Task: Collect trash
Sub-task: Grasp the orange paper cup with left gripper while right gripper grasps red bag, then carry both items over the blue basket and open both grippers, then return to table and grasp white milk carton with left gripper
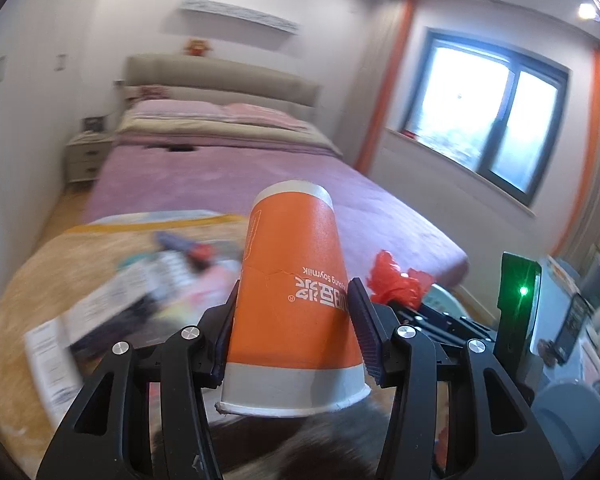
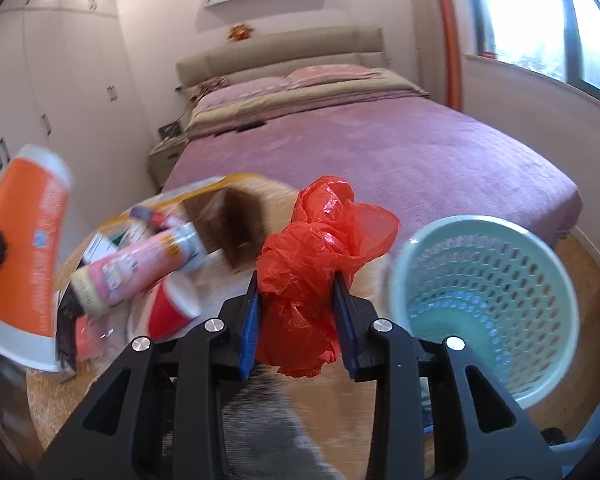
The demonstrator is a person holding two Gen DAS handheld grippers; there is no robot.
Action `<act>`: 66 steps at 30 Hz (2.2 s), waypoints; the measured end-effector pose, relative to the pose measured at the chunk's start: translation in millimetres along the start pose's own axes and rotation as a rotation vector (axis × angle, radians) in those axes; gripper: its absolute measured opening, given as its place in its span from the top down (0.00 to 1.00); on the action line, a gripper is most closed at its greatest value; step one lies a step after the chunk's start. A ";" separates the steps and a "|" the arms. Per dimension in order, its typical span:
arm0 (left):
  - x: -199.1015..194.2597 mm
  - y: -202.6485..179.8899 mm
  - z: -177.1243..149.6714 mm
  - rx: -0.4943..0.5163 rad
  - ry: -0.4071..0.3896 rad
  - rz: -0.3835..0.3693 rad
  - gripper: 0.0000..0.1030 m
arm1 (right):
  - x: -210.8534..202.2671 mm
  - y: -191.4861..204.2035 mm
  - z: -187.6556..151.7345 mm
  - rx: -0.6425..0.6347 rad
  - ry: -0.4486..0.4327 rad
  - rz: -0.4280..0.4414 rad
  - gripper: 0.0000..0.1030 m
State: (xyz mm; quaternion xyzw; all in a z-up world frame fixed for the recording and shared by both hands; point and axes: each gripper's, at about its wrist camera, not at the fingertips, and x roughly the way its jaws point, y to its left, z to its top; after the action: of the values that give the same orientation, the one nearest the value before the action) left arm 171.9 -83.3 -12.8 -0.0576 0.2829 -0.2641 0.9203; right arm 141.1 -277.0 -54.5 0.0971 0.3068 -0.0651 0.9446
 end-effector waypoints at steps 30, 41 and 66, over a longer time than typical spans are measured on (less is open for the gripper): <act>180.1 -98.7 -19.8 0.067 0.200 -0.242 0.25 | 13.3 -164.5 -4.7 0.244 0.080 -0.223 0.49; 75.3 -66.0 -2.2 0.059 0.021 -0.150 0.18 | -25.7 -92.7 13.9 0.107 -0.056 -0.112 0.44; -39.3 177.3 -66.8 -0.278 0.134 0.428 0.08 | 25.9 140.9 13.6 -0.120 0.064 0.240 0.36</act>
State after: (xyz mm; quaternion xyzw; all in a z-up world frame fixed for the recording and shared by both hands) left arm 188.0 91.4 -94.5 -0.1046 0.3827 -0.0253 0.9176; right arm 195.3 -144.6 -38.9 0.0785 0.3262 0.0698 0.9395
